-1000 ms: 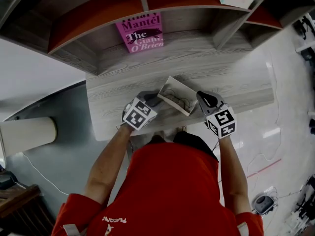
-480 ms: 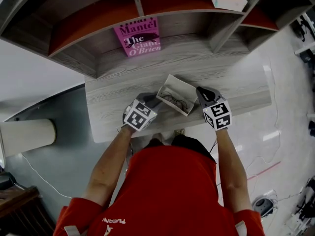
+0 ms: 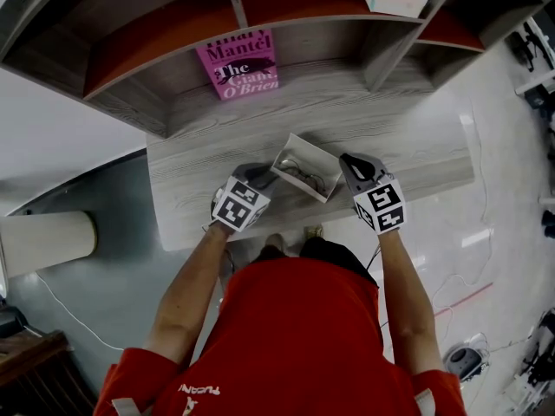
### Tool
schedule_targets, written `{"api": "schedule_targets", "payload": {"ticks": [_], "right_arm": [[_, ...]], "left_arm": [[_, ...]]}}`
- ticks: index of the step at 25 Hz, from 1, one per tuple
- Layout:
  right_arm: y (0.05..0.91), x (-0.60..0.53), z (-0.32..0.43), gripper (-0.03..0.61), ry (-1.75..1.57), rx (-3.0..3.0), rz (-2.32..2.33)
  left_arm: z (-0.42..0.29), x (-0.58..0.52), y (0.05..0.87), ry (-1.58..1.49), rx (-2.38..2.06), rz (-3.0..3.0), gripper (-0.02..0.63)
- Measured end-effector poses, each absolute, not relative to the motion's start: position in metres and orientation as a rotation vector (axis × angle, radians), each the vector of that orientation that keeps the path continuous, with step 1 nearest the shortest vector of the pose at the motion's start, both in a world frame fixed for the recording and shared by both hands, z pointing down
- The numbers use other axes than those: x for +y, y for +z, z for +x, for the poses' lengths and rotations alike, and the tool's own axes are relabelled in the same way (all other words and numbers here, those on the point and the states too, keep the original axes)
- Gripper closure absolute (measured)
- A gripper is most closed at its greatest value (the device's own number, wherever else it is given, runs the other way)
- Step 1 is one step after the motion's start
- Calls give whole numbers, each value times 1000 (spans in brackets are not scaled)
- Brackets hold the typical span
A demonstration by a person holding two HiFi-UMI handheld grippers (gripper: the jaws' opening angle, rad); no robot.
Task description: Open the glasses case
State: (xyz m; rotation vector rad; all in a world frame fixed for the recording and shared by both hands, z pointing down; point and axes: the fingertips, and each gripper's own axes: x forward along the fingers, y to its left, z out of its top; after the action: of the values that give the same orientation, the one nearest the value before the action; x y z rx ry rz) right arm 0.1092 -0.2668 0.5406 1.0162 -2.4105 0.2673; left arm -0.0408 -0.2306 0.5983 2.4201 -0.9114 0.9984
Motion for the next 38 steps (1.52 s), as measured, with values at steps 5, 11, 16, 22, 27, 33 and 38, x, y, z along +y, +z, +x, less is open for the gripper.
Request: {"api": "schedule_targets", "payload": {"ticks": [5, 11, 16, 22, 27, 33, 38], "right_arm": [[522, -263, 110, 561, 254, -2455, 1044], [486, -255, 107, 572, 245, -2546, 1110], [441, -241, 95, 572, 190, -2645, 1147], [381, -221, 78, 574, 116, -2776, 1187], [345, -203, 70, 574, 117, -2888, 1235], [329, -186, 63, 575, 96, -2939, 1252], [325, -182, 60, 575, 60, -2937, 1262]], "left_arm": [[-46, -231, 578, 919, -962, 2427, 482], [-35, -243, 514, 655, -1099, 2572, 531], [-22, -247, 442, 371, -1192, 2706, 570], [-15, -232, 373, 76, -1252, 2809, 596], [-14, -216, 335, -33, -1282, 2844, 604], [-21, -205, 327, -64, -1299, 2844, 604], [-30, -201, 320, -92, -1320, 2838, 604]]}}
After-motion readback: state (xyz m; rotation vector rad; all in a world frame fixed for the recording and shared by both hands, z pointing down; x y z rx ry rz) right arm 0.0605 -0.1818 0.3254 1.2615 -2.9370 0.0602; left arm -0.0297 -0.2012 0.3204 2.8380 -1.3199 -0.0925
